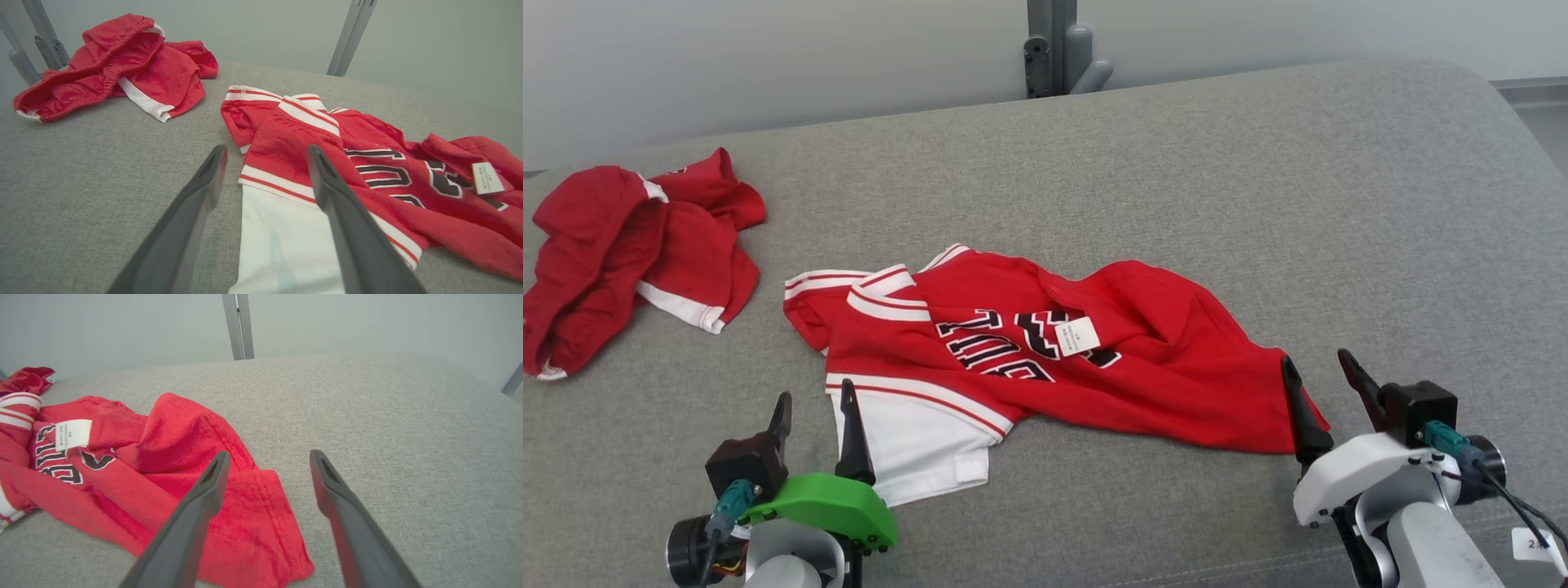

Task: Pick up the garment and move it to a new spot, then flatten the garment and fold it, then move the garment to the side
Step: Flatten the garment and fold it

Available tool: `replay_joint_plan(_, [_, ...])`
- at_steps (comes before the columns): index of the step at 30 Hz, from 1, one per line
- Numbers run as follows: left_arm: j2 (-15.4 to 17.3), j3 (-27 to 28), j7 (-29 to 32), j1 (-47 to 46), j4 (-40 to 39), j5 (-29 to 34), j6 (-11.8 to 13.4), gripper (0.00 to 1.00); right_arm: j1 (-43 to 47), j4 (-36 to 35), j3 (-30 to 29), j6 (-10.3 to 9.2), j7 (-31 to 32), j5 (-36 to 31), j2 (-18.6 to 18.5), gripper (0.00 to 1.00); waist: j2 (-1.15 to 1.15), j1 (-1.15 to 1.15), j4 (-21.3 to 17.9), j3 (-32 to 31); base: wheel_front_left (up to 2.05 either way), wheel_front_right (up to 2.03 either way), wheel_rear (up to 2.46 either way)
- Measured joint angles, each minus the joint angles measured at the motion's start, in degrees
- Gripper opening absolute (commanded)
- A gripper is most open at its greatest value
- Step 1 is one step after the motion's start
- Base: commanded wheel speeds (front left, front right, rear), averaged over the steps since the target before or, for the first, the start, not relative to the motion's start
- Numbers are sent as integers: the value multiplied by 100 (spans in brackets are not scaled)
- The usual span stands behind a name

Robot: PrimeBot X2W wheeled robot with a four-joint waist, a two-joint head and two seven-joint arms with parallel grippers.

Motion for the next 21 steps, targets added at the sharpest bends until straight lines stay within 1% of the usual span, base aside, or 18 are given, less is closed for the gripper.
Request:
replay_joint_plan(5, [-71,-4,-18,-17,57,35,-102,100,-274,-54,154,0,53,-51,-63,100,0,0,175,-18,0,0,0])
replay_joint_plan(10, [-108,147,-40,65,40,165,-270,100,-332,-160,55,0,-170,-133,-33,100,0,0,258,-130,0,0,0])
replay_joint_plan(16, [-134,555,-47,492,-241,732,-671,100,-122,-621,-205,0,-363,-360,37,100,0,0,247,-343,0,0,0])
replay_joint_plan(21, [-222,966,-47,846,-444,1180,-838,100,253,-1196,-312,0,-389,-411,63,100,0,0,187,-501,0,0,0])
